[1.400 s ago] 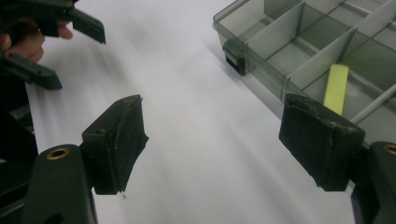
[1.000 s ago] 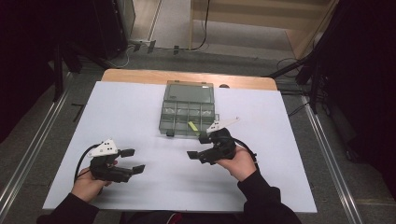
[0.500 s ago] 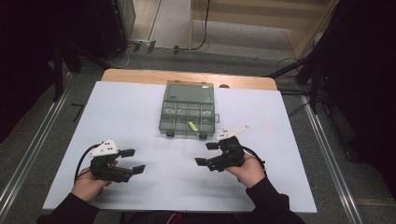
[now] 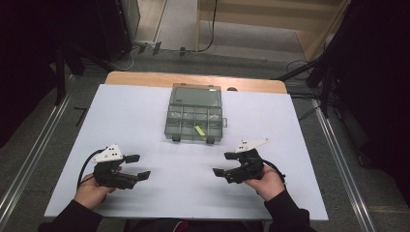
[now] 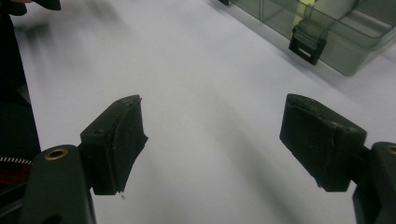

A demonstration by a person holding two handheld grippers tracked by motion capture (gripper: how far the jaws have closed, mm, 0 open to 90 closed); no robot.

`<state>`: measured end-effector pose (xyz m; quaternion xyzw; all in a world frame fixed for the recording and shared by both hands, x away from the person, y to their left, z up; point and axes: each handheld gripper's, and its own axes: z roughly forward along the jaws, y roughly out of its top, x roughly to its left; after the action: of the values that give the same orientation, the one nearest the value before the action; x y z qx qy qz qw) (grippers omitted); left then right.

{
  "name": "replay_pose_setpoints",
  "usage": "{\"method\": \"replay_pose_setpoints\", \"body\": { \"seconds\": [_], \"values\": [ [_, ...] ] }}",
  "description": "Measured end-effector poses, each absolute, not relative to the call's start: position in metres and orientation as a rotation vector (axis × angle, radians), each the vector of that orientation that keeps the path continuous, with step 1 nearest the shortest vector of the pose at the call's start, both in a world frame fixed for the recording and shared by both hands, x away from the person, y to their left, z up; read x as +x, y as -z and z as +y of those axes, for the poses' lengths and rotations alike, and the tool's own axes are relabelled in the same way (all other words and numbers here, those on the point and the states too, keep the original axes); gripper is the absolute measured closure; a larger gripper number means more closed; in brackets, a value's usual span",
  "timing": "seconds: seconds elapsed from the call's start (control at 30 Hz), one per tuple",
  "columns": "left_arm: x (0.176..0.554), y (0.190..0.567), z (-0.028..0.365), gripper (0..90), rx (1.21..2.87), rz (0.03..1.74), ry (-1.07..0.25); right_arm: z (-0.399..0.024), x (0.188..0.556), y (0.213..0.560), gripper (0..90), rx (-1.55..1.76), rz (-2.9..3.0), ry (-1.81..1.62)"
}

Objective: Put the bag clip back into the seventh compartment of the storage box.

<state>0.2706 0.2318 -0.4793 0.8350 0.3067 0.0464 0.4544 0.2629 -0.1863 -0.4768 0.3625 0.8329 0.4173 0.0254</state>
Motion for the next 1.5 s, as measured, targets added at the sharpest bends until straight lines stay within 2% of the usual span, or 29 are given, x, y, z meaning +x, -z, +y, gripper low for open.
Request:
{"method": "replay_pose_setpoints", "body": {
  "seconds": [1.17, 1.5],
  "values": [
    [0.271, 0.479, 0.232, 21.9, 2.063, 0.755, -0.121, -0.254, 0.231, 0.499, 22.2, 1.252, 2.495, -1.206],
    [0.271, 0.479, 0.232, 21.9, 2.063, 0.76, -0.122, -0.258, 0.231, 0.501, 22.2, 1.266, 2.491, -1.202]
  ]
}}
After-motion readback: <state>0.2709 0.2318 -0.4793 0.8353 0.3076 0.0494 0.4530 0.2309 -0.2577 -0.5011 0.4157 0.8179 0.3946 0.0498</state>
